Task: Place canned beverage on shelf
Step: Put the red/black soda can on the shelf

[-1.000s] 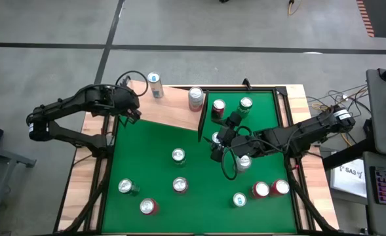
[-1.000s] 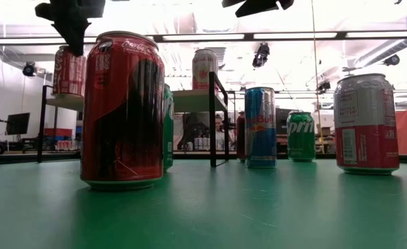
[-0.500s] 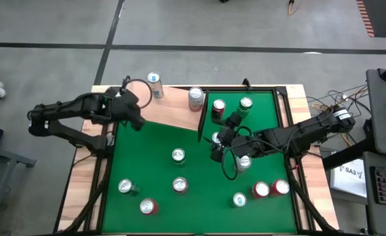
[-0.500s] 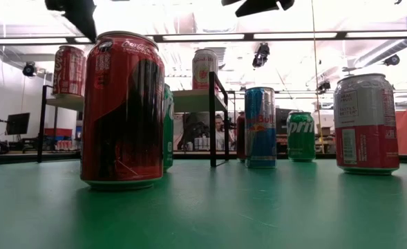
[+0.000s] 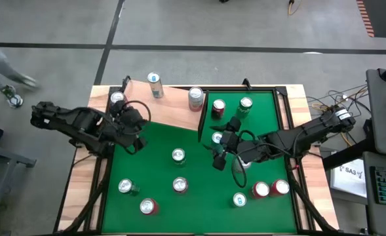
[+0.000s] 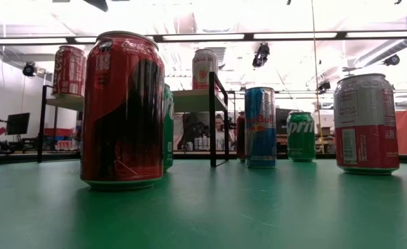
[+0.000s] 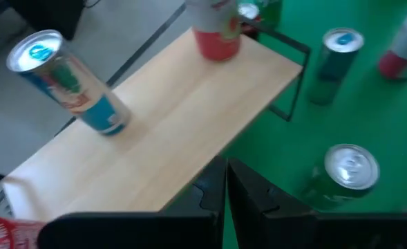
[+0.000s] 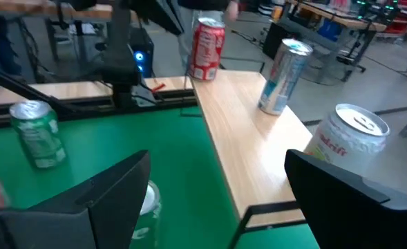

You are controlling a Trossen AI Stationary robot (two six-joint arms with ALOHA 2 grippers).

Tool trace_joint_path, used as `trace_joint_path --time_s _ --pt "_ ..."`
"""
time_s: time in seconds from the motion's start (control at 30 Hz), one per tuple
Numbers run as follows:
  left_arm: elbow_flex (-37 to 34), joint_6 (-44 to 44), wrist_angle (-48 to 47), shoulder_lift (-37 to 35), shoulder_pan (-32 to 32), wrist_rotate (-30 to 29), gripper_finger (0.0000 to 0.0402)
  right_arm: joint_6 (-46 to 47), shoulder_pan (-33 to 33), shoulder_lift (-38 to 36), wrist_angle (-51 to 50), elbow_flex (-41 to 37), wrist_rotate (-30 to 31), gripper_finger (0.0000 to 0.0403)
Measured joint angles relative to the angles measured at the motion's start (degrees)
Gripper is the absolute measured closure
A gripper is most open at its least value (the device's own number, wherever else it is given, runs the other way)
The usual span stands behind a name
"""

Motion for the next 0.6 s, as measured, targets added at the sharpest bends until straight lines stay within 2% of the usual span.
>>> trace_joint_path --time_s 0.17,0.3,0.47,0.6 --pt "0.00 -1.99 -0.14 0.00 -1.67 3.85 0.0402 1.50 1.05 0.00 -0.10 1.56 -5.70 0.0078" --pt "0.00 -6.55 -4.21 0.04 -1.76 6.65 0.0402 1.39 2.07 0.00 -0.16 2.29 -7.99 0.0078" --pt "-0.14 -19.64 -17.88 0.47 -1.70 4.71 0.0402 0.98 2.85 0.02 -0.08 2.62 -8.11 0.0078" --pt "-0.98 -20.47 -16.70 -0.30 -1.46 3.34 0.0402 0.04 2.90 0.03 -0.24 2.62 -8.07 0.0078"
